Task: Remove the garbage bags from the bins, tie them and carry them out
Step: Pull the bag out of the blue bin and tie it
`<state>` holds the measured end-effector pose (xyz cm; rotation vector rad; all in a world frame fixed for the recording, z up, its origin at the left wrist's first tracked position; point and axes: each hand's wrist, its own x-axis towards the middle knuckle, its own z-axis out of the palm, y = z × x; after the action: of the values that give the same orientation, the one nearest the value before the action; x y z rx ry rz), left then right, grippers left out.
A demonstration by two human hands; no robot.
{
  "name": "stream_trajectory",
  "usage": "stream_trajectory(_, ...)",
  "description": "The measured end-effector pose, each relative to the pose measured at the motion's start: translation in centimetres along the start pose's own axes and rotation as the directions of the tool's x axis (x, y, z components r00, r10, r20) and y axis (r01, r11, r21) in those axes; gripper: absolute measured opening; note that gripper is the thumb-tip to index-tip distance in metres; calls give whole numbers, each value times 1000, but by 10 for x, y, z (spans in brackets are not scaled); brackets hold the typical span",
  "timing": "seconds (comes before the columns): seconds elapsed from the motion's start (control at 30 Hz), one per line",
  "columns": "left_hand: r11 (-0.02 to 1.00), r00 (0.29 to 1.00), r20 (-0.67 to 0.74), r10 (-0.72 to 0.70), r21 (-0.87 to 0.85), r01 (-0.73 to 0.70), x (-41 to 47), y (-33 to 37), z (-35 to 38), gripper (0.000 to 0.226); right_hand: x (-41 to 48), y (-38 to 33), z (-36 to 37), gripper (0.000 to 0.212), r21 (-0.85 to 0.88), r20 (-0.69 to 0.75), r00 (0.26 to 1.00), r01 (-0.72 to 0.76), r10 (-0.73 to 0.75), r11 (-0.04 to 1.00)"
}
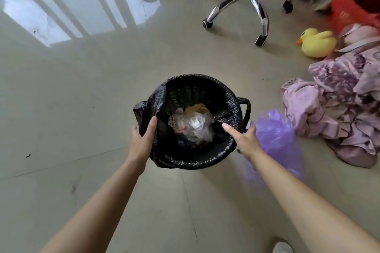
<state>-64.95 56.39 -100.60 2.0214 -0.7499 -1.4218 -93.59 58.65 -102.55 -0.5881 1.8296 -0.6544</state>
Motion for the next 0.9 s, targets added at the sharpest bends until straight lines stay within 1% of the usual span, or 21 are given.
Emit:
stream_trajectory(0.03,998,999,32,22,-52,-20,9,-5,6,95,11,6,4,91,90,50,999,-6,2,996)
stream_trajectory(0.07,995,997,42,60,-88,-56,18,-9,11,87,19,10,9,62,165,100,994,16,-33,986)
stream_trajectory(0.1,990,994,29,103,-101,-100,27,-11,16,84,26,11,12,43,214,115,990,54,-80,975)
stream_trajectory(0.13,985,990,11,143,-104,-141,35,-11,19,85,33,10,14,35,235,91,989,95,-120,967)
stream_trajectory(0.17,976,982,-1,187,-111,-186,41,-7,23,85,35,5,16,33,260,65,986,134,-156,956)
stream_trajectory(0.23,963,970,-17,244,-115,-245,53,4,28,86,48,-6,16,37,288,7,980,189,-200,939)
stream_trajectory(0.3,956,959,-30,280,-87,-282,65,16,36,85,63,-15,12,51,313,-49,976,215,-211,925)
stream_trajectory(0.37,948,950,-20,312,-59,-313,68,32,46,73,75,-27,9,73,326,-138,971,231,-195,917)
stream_trajectory(0.4,945,946,-27,323,-42,-324,69,39,50,64,76,-34,7,80,317,-207,962,238,-178,918)
stream_trajectory(0.43,940,939,-57,339,-13,-340,68,46,53,57,74,-42,4,83,296,-286,944,251,-165,922)
stream_trajectory(0.47,933,926,-113,359,62,-354,66,52,52,52,71,-50,1,81,260,-357,920,262,-159,930)
stream_trajectory(0.5,914,901,-178,396,173,-368,63,60,50,50,67,-59,-3,74,208,-417,891,288,-182,935)
stream_trajectory(0.53,884,872,-226,434,294,-364,58,69,46,48,65,-68,-6,63,156,-445,868,319,-222,935)
stream_trajectory(0.57,846,841,-253,478,389,-364,51,79,43,46,61,-79,-9,49,102,-445,850,361,-282,927)
stream_trajectory(0.6,810,810,-264,524,447,-379,45,90,39,42,55,-92,-11,38,48,-435,834,398,-339,916)
stream_trajectory(0.63,780,777,-263,573,465,-418,38,102,36,38,50,-103,-12,34,2,-428,811,443,-399,897)
stream_trajectory(0.67,768,755,-254,605,436,-469,29,116,34,38,44,-114,-13,36,-42,-415,783,493,-464,869)
stream_trajectory(0.73,752,727,-229,648,349,-560,15,137,34,47,35,-130,-13,43,-130,-381,714,587,-587,799)
stream_trajectory(0.8,719,699,-195,688,317,-619,7,151,35,47,26,-139,-10,40,-177,-355,658,650,-664,739)
stream_trajectory(0.83,703,689,-175,703,312,-639,5,154,36,45,23,-143,-9,37,-189,-342,650,660,-678,727)
stream_trajectory(0.9,690,679,-147,719,268,-672,5,160,36,41,20,-149,-10,33,-200,-298,660,663,-690,721)
